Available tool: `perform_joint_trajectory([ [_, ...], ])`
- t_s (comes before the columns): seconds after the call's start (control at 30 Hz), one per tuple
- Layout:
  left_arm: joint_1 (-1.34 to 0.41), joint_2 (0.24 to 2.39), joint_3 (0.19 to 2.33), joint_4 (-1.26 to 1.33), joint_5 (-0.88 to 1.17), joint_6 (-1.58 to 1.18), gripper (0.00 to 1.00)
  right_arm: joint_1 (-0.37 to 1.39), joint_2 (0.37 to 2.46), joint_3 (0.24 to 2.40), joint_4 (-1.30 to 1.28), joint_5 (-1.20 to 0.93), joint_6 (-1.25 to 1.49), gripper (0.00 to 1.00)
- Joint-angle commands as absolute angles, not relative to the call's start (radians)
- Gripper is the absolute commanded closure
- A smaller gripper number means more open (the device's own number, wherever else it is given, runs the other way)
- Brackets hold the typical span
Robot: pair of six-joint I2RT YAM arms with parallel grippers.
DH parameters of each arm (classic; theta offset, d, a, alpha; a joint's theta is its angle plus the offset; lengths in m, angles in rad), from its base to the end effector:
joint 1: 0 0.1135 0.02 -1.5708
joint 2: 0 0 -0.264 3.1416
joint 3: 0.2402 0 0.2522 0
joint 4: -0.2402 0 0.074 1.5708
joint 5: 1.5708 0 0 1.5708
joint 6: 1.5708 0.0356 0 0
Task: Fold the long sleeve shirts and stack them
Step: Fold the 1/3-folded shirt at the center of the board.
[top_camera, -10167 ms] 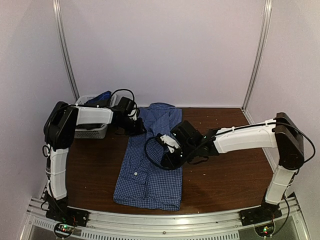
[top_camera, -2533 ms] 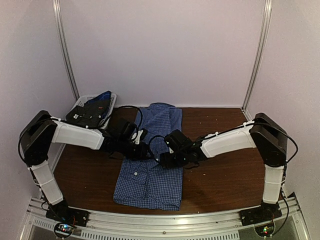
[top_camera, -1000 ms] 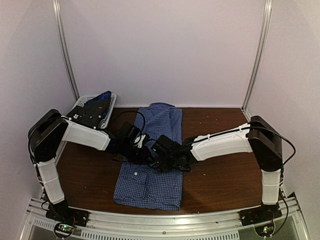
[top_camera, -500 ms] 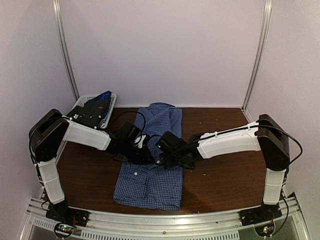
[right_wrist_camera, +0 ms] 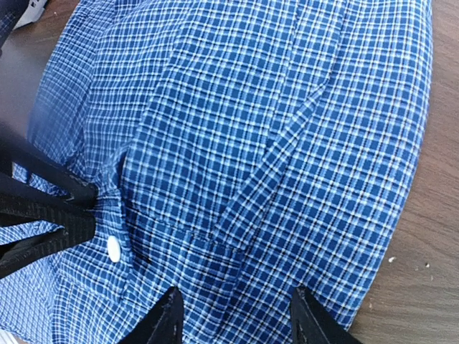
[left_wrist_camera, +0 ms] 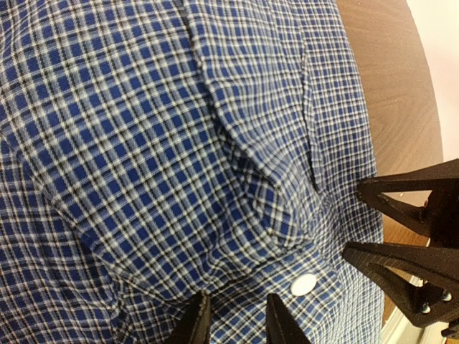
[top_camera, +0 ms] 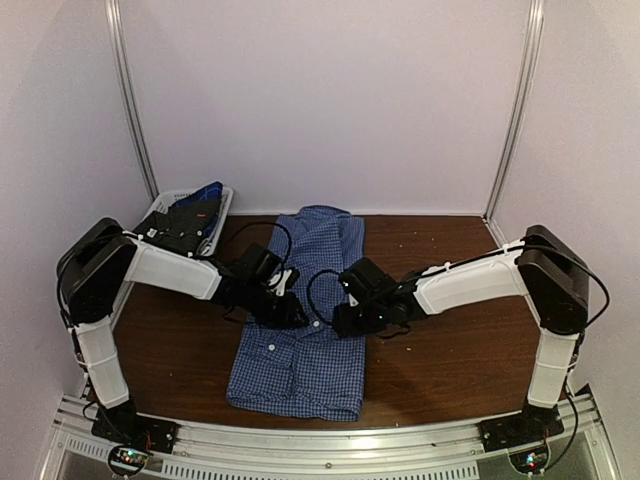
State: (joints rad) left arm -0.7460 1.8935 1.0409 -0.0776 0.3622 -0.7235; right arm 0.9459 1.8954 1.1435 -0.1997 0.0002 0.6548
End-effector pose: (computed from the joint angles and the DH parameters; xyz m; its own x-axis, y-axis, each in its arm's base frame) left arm 0.2663 -0.2632 0.1329 -0.9644 0.0484 -0.2599 0.2025 0.7672 -0.6086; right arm 0.2268 0.3144 0.1510 -0.8717 -0.1675 -0.4604 -0.3531 0.8663 0.3533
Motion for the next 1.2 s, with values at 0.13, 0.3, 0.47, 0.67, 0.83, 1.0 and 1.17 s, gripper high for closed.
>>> perform_joint_trajectory([
  [0.13, -0.747, 1.849, 1.051, -0.075, 0.353, -0.705, 0.72, 0.937, 1.897, 1.11, -0.093, -0.122, 0.705, 0.54],
  [0.3, -0.747, 1.842, 1.048, -0.07, 0.354, -0.708, 0.71, 0.937, 1.899, 1.1, -0.091, -0.135, 0.72, 0.59],
  [0.47, -0.747, 1.831, 1.048, -0.068, 0.349, -0.707, 0.71, 0.937, 1.896, 1.082, -0.1, -0.121, 0.73, 0.59],
  [0.67, -0.747, 1.823, 1.048, -0.065, 0.347, -0.706, 0.72, 0.937, 1.911, 1.083, -0.086, -0.128, 0.744, 0.58],
  [0.83, -0.747, 1.812, 1.048, -0.064, 0.342, -0.704, 0.72, 0.937, 1.915, 1.12, -0.092, -0.139, 0.746, 0.67],
  [1.0, -0.747, 1.781, 1.048, -0.079, 0.301, -0.703, 0.72, 0.937, 1.887, 1.135, -0.121, -0.147, 0.737, 0.92],
  [1.17, -0.747, 1.736, 1.041, -0.109, 0.229, -0.694, 0.71, 0.939, 1.833, 1.134, -0.167, -0.177, 0.724, 1.0],
])
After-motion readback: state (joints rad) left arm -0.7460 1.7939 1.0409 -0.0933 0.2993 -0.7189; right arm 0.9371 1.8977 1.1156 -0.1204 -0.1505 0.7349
